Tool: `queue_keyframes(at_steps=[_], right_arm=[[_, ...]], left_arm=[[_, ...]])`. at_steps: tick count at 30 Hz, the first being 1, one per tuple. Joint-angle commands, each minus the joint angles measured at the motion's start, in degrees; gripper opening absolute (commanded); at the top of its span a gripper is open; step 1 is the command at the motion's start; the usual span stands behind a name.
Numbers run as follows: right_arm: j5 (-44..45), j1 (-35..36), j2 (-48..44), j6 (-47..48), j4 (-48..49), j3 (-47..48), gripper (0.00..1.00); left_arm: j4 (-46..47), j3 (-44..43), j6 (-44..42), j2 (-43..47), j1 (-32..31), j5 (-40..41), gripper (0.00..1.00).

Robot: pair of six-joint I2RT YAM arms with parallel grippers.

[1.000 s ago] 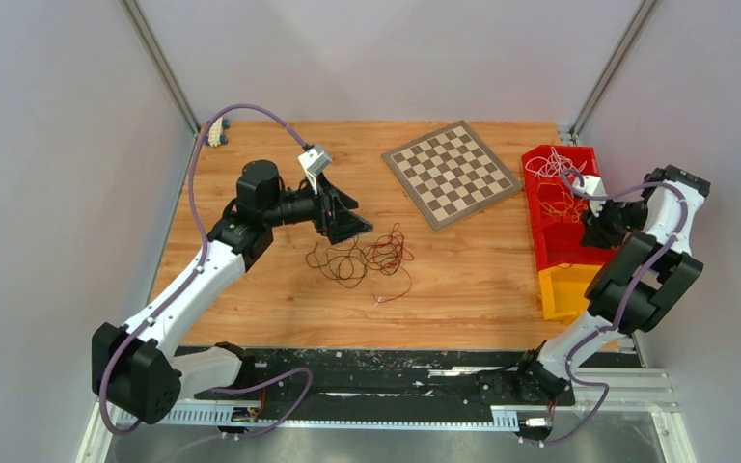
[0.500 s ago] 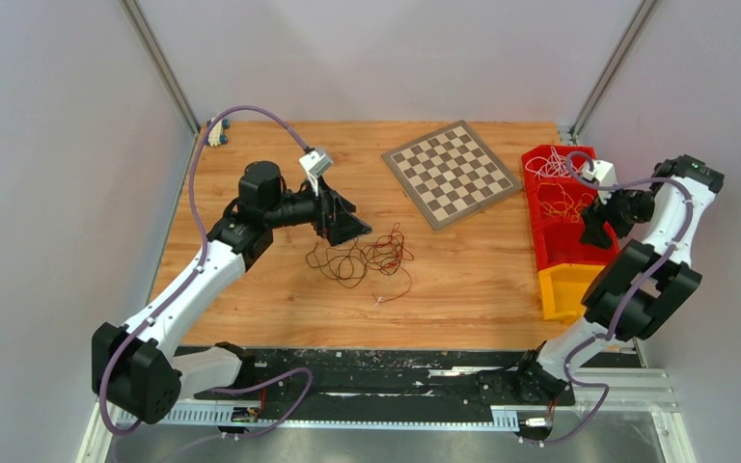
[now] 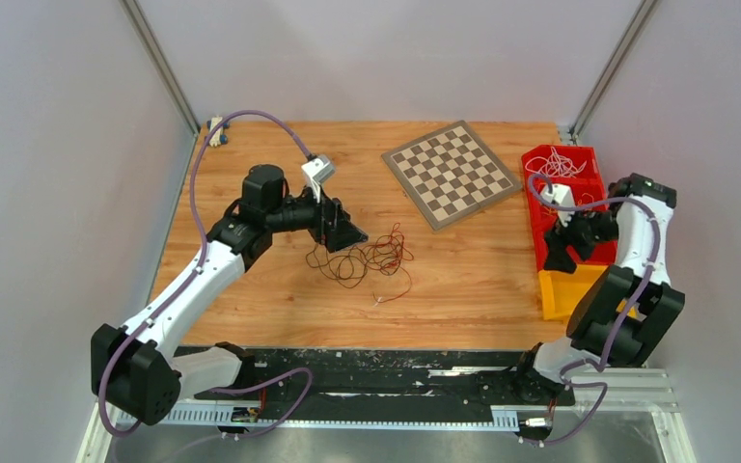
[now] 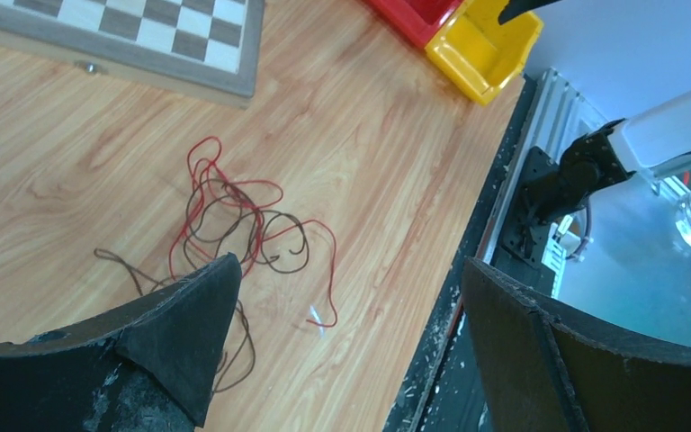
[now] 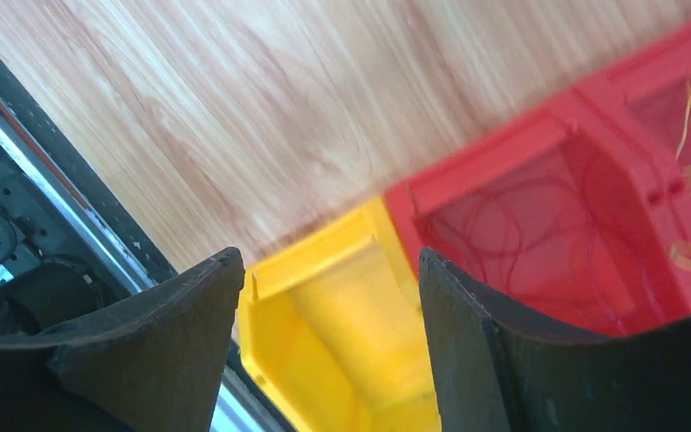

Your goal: Untangle the cables

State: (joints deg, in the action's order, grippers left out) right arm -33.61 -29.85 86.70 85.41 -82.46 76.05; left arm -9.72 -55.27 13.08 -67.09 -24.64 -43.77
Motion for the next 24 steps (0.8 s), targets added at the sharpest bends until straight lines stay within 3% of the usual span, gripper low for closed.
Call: queue_keyframes(at_steps=[1,7,13,18,24], right_arm=[[-4.18,9.28,-1.89,-11.98,6.54,0.68,0.71],[-9.82,27.96,2.08,-37.37,18.88,2.36,0.67],[-11.89,43.37,8.85,-54.21,34.32,0.92,0.61],[-14.23,46.53,14.49,-66.69,44.53,-0.78,0.57],[-12.53,47.06,22.74,-73.75,48.94,3.83,0.53]], left_arm=[[-9.38,-3.37,-7.03,-1.97,0.16,5.98,1.0],[-23.87,-8.87,-17.8,-14.24,2.58,9.88,0.95],[-21.49,-11.29,-14.81,-22.93,5.47,-1.37,0.76],[-10.74,-12.95,-9.39,-27.46,5.36,-5.98,0.66],[-10.58,-17.55,-5.73,-33.82,5.39,-6.22,0.62]])
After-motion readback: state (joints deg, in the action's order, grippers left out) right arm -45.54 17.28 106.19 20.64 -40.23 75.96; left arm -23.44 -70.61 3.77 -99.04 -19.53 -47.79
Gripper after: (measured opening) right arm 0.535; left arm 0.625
